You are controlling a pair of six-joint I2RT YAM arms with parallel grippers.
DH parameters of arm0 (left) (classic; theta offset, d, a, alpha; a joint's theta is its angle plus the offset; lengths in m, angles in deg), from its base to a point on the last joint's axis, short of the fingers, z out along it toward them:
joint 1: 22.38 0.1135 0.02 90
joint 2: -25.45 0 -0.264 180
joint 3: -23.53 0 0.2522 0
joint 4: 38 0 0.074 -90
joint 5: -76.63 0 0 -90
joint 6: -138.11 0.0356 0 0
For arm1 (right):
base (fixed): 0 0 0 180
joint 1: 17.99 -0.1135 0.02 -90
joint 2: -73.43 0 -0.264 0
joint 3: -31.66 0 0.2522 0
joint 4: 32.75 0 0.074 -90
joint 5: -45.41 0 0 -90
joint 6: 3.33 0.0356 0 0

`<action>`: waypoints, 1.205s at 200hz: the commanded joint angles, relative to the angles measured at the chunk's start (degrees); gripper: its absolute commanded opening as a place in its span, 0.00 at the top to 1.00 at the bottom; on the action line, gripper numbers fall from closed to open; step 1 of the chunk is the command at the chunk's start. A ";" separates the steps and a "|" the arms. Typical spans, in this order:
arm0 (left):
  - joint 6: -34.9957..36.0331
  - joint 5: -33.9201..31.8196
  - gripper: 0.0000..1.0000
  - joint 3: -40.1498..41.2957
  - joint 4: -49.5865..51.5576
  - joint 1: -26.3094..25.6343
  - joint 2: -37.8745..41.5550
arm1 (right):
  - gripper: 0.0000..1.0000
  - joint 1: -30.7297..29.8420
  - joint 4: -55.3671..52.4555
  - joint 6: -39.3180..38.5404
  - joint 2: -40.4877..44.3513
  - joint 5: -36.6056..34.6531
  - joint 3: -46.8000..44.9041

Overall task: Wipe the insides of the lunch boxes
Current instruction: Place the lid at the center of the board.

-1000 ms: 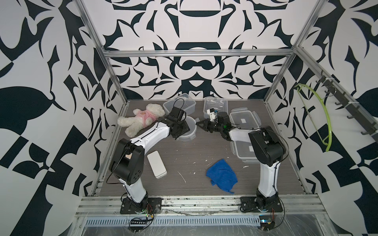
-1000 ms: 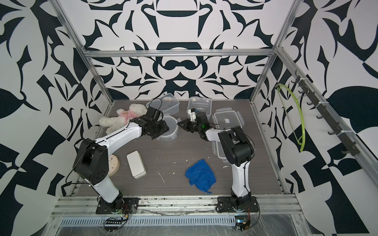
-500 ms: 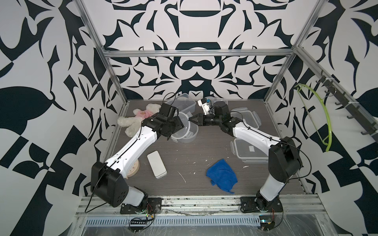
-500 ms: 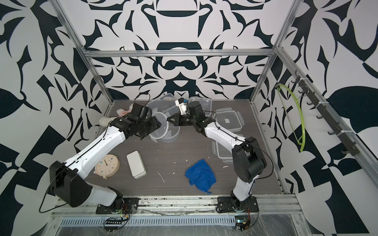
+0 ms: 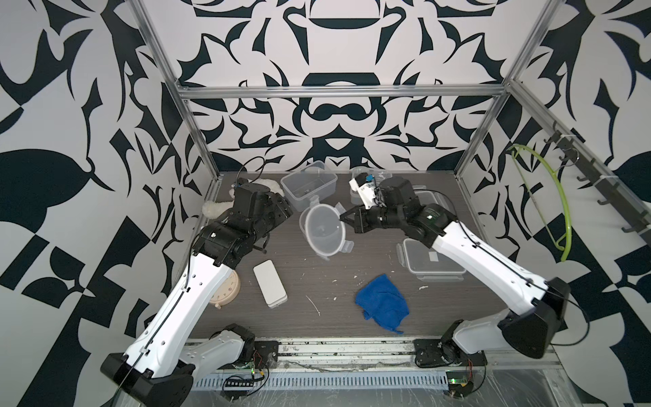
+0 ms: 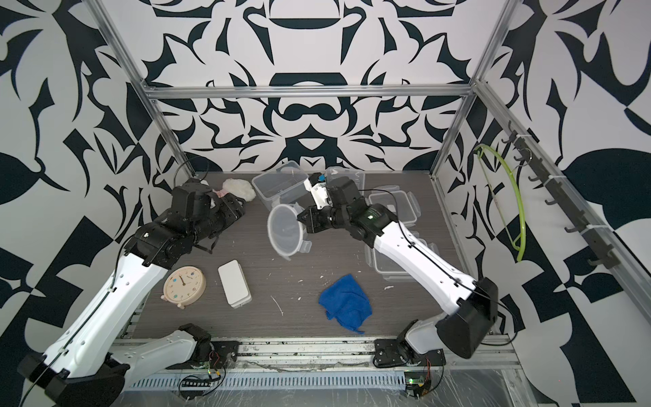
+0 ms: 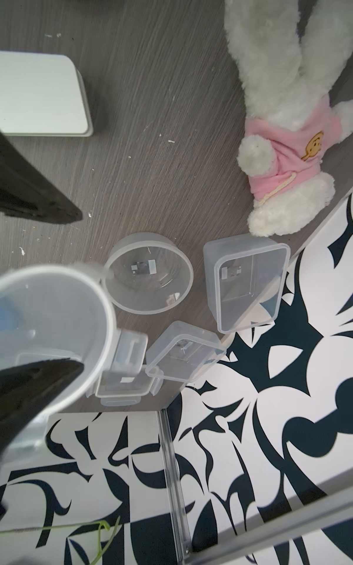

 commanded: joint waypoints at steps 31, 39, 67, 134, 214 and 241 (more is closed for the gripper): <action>1.66 5.32 0.27 0.37 -1.04 0.64 -7.74 | 1.00 0.24 -16.58 -9.06 5.98 -32.33 -0.67; 1.71 6.18 0.27 0.23 -1.49 0.73 -8.50 | 1.00 0.24 -16.67 -9.60 5.61 -34.65 -1.26; 2.02 9.26 0.30 -0.12 -2.40 1.60 -13.28 | 1.00 0.25 -14.80 -10.62 1.49 -40.68 -3.89; 2.64 11.22 0.32 0.72 -2.31 3.34 -14.65 | 1.00 -2.28 -5.61 -10.31 -12.83 -42.06 -8.00; 2.11 12.31 0.32 1.64 -2.83 3.91 -15.50 | 0.61 -7.37 1.61 -8.81 -19.28 -36.97 -9.73; 2.18 12.10 0.31 1.69 -2.57 4.03 -15.90 | 0.61 -7.74 5.06 -6.47 -10.56 -37.76 -14.94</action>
